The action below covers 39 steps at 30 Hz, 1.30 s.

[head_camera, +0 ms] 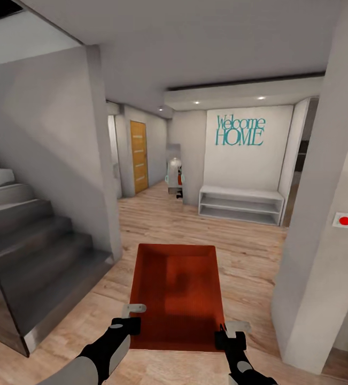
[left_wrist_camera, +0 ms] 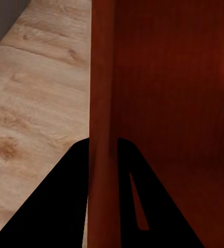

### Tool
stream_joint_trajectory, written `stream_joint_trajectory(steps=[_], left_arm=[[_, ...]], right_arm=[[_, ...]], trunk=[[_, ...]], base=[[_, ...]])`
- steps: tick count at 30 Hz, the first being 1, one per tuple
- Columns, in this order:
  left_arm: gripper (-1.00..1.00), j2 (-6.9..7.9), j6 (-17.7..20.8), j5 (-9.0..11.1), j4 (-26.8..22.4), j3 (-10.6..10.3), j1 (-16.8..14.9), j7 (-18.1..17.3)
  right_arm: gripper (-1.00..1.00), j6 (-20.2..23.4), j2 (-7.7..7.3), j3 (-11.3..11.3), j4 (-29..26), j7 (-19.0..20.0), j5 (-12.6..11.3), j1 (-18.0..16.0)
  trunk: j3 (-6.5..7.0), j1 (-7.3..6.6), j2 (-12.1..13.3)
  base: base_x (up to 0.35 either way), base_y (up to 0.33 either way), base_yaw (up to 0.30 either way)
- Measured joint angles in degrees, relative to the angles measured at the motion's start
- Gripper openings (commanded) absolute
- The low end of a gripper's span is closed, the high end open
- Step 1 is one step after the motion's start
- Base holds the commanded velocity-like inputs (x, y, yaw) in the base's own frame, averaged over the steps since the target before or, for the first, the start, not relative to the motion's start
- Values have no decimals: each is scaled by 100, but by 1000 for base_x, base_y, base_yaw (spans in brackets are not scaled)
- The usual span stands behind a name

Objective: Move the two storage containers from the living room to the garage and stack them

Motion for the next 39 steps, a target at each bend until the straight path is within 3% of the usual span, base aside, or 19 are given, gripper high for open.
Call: stream_joint_trajectory(steps=[39], left_arm=[[-100, 0, 0, 2, 2, -1, 0, 1]], right_arm=[[-100, 1, 0, 12, 1, 5, -19, 0]], trunk=[[0, 0, 0]], base=[[322, 0, 0]])
